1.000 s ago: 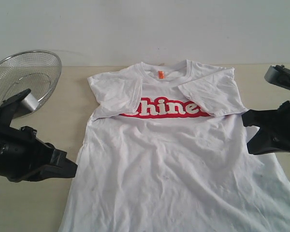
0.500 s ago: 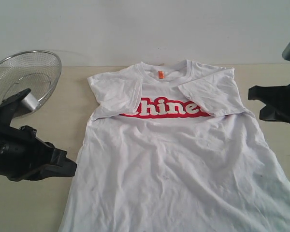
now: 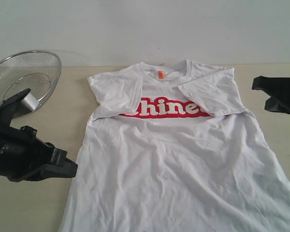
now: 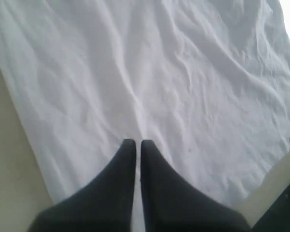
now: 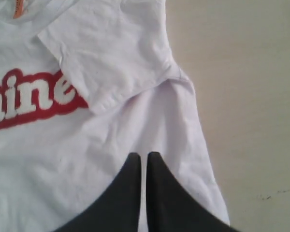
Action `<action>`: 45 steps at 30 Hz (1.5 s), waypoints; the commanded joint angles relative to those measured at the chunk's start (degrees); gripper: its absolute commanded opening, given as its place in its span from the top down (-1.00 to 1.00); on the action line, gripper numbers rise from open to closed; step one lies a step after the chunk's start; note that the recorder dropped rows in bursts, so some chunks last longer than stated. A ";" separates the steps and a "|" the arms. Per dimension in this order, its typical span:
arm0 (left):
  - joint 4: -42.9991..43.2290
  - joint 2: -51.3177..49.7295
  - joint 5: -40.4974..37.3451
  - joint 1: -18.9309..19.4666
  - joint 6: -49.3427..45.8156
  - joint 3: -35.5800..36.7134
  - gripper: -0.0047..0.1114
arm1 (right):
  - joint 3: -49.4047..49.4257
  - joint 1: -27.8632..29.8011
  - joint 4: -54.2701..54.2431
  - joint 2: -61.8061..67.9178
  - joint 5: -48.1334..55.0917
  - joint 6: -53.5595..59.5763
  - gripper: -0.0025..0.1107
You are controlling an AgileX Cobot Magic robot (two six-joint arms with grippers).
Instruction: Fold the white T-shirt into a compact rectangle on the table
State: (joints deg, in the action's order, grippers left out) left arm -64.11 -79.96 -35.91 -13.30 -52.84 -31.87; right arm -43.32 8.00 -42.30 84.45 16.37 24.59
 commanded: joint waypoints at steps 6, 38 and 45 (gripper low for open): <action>0.96 -6.17 -0.09 0.05 0.34 0.34 0.84 | 0.81 0.14 29.31 -3.04 33.54 -18.68 0.96; -2.45 -7.94 -3.17 0.05 -4.10 3.19 0.35 | 12.94 0.14 39.45 -0.28 34.55 -26.59 -0.02; -2.45 -7.94 -3.08 0.05 -4.10 3.19 0.35 | 12.94 0.14 39.67 0.44 31.41 -27.33 -0.02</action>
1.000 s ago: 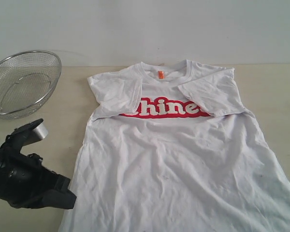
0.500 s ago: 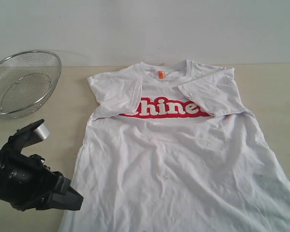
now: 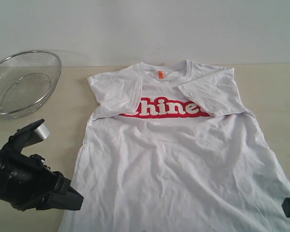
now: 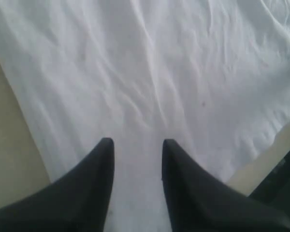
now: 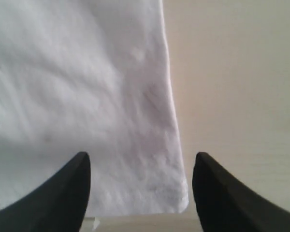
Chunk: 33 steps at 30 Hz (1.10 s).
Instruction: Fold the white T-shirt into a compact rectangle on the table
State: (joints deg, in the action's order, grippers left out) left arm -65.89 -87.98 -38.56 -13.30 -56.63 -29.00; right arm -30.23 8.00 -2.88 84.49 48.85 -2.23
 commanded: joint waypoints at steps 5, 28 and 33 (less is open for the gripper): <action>-0.67 0.08 -0.43 0.05 -0.31 0.31 0.35 | -0.16 0.14 2.88 3.07 0.77 -3.47 -0.02; -0.67 0.08 -0.68 0.05 -0.31 0.31 0.35 | -0.16 0.14 1.97 8.92 -1.15 -1.46 -0.02; -0.67 0.08 -0.68 0.05 -0.31 0.31 0.35 | -0.16 0.14 -1.25 8.92 -1.15 1.52 0.13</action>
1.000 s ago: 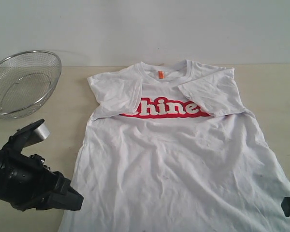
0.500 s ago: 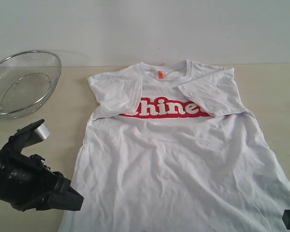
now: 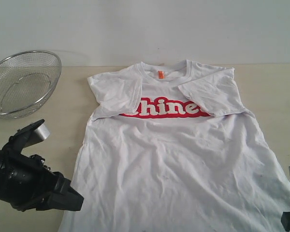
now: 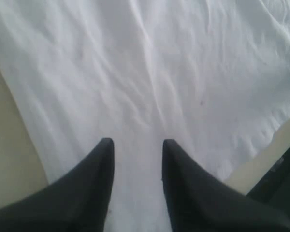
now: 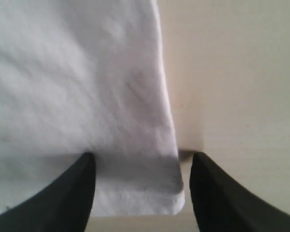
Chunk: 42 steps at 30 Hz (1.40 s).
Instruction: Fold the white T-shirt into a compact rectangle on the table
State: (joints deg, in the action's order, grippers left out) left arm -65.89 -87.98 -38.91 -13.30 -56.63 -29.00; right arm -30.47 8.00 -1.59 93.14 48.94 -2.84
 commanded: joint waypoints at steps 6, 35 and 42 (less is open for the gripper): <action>-0.67 0.08 -0.65 0.05 -0.31 0.31 0.35 | 0.64 0.14 -3.82 0.27 -1.36 3.50 0.50; 26.86 6.62 -9.06 0.05 32.24 2.00 0.78 | -2.25 0.14 -22.03 -3.42 -1.45 19.04 0.96; 28.94 6.62 -13.33 0.05 34.57 3.32 0.74 | -2.25 0.14 -22.01 -3.42 -1.60 19.02 0.96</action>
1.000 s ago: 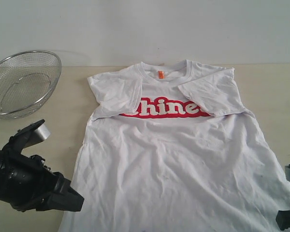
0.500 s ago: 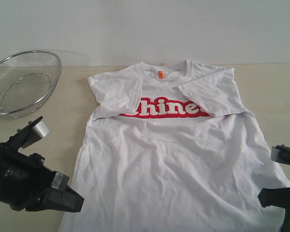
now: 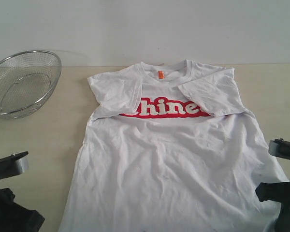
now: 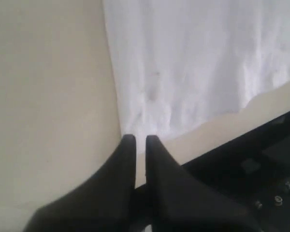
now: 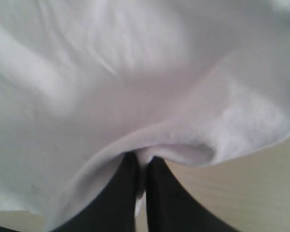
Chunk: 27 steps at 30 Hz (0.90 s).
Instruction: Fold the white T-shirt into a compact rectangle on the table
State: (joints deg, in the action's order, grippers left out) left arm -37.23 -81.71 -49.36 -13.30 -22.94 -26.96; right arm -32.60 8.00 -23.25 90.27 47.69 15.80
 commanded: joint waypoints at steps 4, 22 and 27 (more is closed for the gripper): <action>-1.45 0.35 -0.43 0.05 0.88 3.39 0.30 | -0.13 0.14 -0.50 -0.56 -0.48 0.51 0.96; -14.48 -6.55 6.77 0.05 -7.90 6.33 0.06 | -0.13 0.14 -0.85 -0.56 -0.72 0.75 0.96; -16.84 -9.23 6.12 0.05 -10.53 6.33 0.06 | -0.13 0.14 -0.85 -0.56 -0.72 0.75 0.96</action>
State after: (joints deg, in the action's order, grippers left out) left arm -52.03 -89.85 -42.45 -13.30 -31.41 -20.72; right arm -32.60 8.00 -24.06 90.27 47.24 16.02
